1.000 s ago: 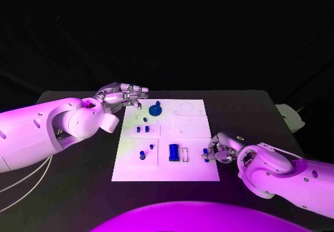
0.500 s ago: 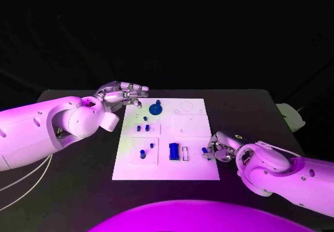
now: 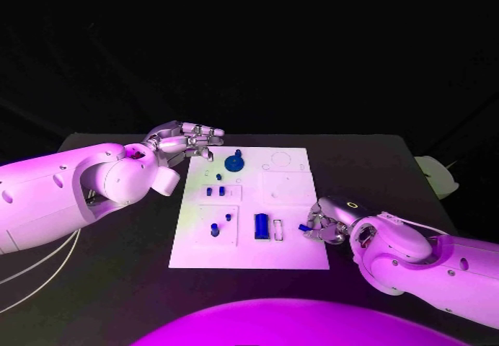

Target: Assemble the parts on the task board

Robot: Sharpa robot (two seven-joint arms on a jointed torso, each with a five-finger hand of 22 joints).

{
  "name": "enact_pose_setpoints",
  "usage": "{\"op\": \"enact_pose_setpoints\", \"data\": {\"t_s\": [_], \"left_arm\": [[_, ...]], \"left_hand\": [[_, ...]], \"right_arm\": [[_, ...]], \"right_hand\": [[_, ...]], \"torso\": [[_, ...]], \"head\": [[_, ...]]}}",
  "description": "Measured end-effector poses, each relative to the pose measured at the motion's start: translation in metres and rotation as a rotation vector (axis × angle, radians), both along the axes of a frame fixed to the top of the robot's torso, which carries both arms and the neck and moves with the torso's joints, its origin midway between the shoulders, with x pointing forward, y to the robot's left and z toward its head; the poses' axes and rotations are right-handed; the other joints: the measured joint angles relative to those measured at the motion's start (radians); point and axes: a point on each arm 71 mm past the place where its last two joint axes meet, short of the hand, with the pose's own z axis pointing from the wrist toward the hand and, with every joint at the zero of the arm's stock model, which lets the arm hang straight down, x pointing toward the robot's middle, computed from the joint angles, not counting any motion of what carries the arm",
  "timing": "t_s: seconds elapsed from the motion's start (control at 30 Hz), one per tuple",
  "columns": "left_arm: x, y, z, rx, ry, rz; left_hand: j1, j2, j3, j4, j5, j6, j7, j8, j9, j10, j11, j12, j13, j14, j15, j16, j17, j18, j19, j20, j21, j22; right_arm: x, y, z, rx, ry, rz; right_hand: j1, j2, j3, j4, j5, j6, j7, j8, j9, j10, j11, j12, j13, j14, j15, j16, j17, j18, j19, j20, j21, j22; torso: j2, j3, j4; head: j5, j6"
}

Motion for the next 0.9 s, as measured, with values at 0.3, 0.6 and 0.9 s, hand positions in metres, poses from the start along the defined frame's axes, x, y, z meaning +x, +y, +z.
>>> {"op": "enact_pose_setpoints", "data": {"t_s": [0.3, 0.6, 0.9], "left_arm": [[0.0, 0.0, 0.0, 0.0, 0.001, 0.0], [0.0, 0.0, 0.0, 0.0, 0.001, 0.0], [0.0, 0.0, 0.0, 0.0, 0.001, 0.0]], "left_hand": [[0.0, 0.0, 0.0, 0.0, 0.0, 0.0, 0.0, 0.0, 0.0, 0.0, 0.0, 0.0, 0.0, 0.0, 0.0, 0.0, 0.0, 0.0, 0.0, 0.0, 0.0, 0.0], [0.0, 0.0, 0.0, 0.0, 0.0, 0.0, 0.0, 0.0, 0.0, -0.004, -0.004, 0.0, 0.0, 0.0, 0.0, 0.0, 0.0, 0.0, 0.0, 0.0, 0.0, -0.001], [0.0, 0.0, 0.0, 0.0, 0.0, 0.0, 0.0, 0.0, 0.0, -0.007, 0.0, 0.0, 0.0, 0.0, 0.0, 0.004, -0.001, 0.0, 0.0, 0.0, 0.0, -0.001]], "right_arm": [[-0.001, 0.002, 0.001, -0.011, -0.01, 0.017], [-0.008, 0.007, 0.003, 0.011, -0.007, 0.011], [-0.012, 0.019, 0.015, 0.092, -0.001, -0.003]], "right_hand": [[-0.044, 0.009, 0.07, 0.038, 0.086, 0.0, 0.0, -0.01, 0.011, 0.0, 0.0, -0.001, -0.049, 0.0, 0.0, 0.0, 0.0, 0.0, 0.0, 0.0, 0.001, 0.0], [-0.105, -0.015, 0.179, 0.001, 0.133, -0.009, 0.008, -0.011, 0.017, 0.008, 0.0, -0.006, -0.08, -0.002, -0.001, 0.0, 0.0, 0.0, 0.0, 0.0, 0.016, 0.0], [-0.15, -0.039, 0.245, -0.029, 0.133, -0.009, 0.008, -0.007, 0.017, 0.011, 0.004, -0.002, -0.08, -0.002, -0.001, 0.0, 0.0, 0.0, 0.0, 0.0, 0.016, 0.0]], "torso": [[0.001, 0.0004, -0.0002], [0.001, 0.0005, -0.0007], [0.0, -0.0001, -0.0001]], "head": [[-0.002, -0.003], [-0.002, -0.002], [-0.005, 0.0]]}}
